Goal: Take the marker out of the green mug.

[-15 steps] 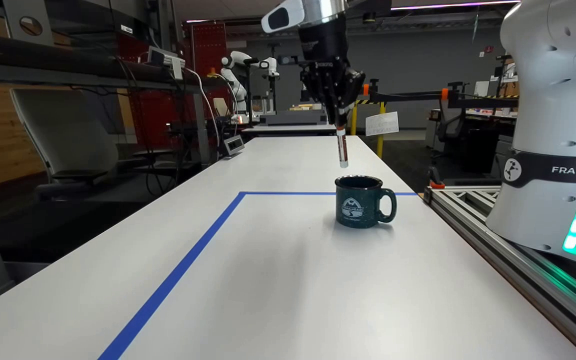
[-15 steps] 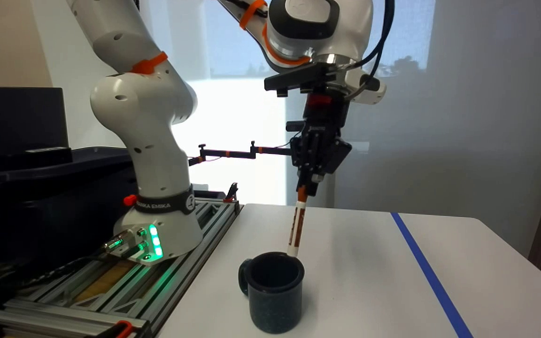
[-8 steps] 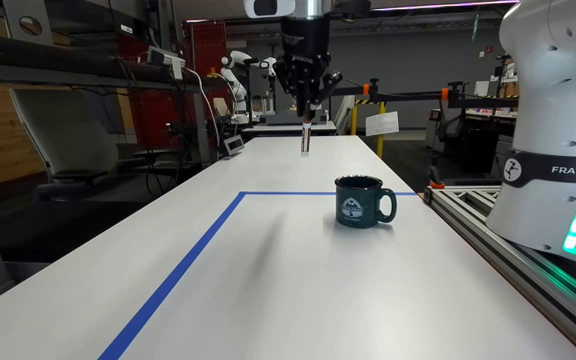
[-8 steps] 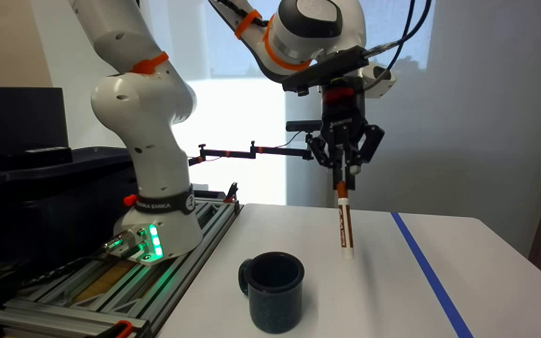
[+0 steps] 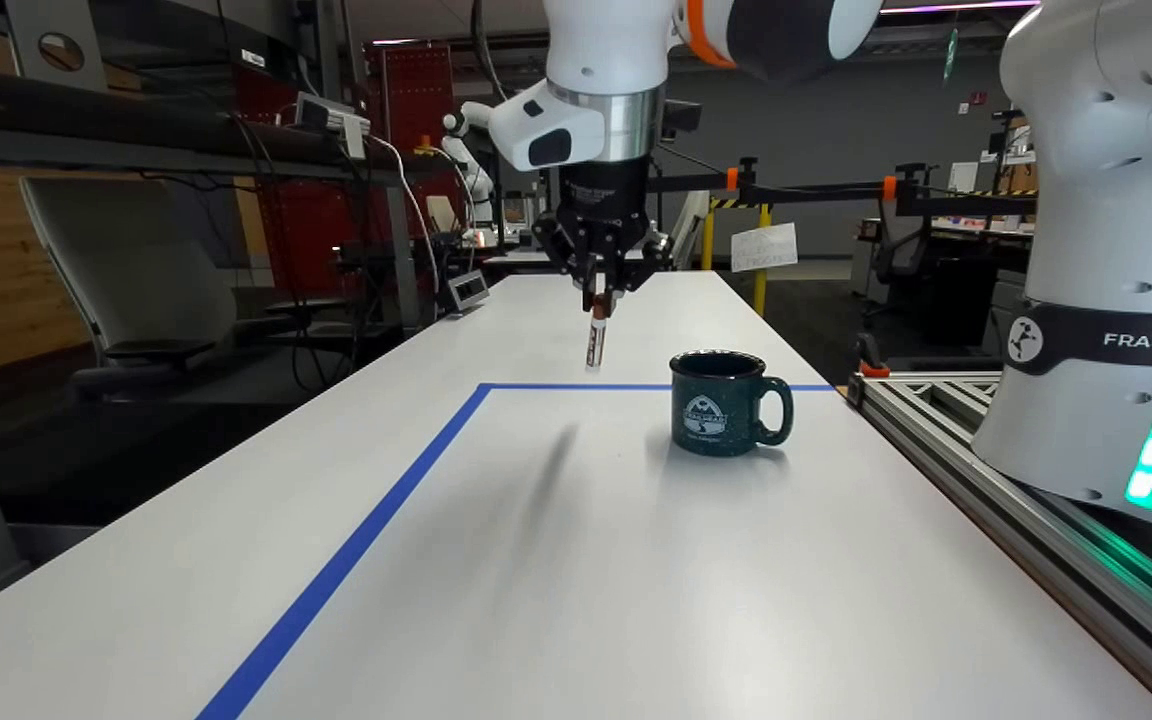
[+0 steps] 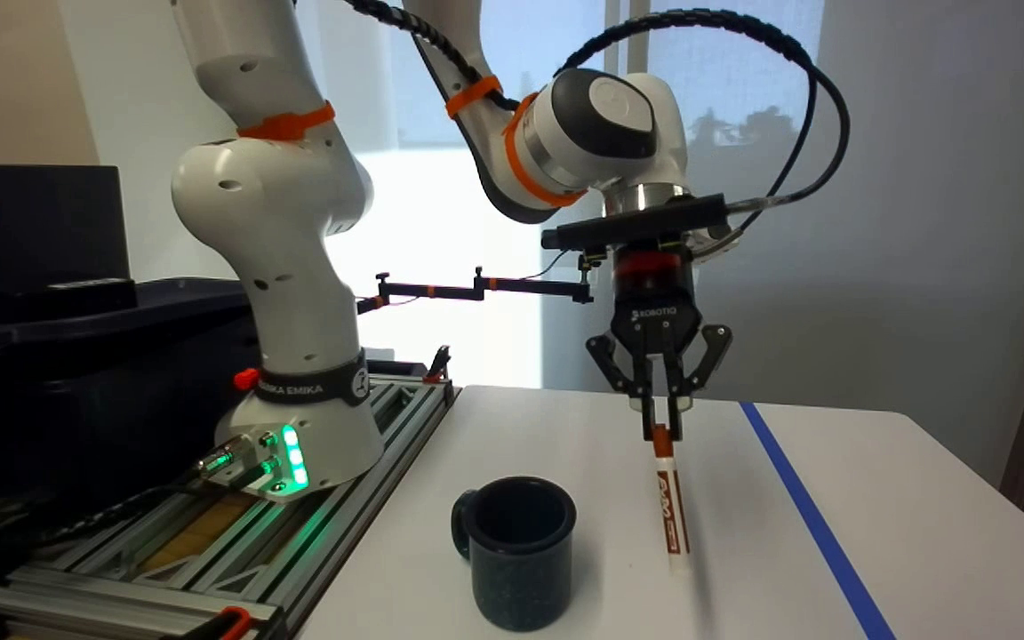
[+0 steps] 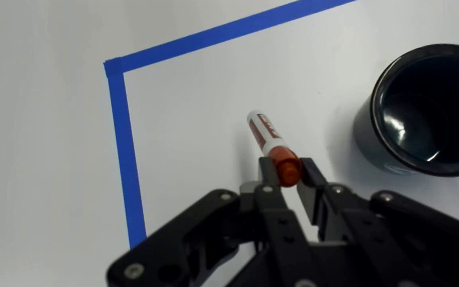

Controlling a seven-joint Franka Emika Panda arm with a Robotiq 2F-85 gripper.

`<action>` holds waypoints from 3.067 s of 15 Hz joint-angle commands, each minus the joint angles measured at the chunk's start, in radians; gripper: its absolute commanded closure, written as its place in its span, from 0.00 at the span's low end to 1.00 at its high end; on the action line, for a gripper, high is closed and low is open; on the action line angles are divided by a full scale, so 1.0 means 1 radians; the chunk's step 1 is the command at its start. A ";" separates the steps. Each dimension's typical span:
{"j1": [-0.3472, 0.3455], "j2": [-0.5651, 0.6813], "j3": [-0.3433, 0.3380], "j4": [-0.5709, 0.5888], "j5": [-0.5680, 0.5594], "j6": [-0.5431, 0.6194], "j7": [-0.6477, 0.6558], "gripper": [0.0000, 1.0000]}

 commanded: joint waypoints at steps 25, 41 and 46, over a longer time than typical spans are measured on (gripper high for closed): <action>-0.066 0.202 0.041 -0.009 0.737 0.155 -0.666 0.95; -0.083 -0.161 0.007 -0.084 0.775 -0.089 -0.477 0.00; -0.061 -0.214 0.005 -0.031 0.806 -0.223 -0.199 0.00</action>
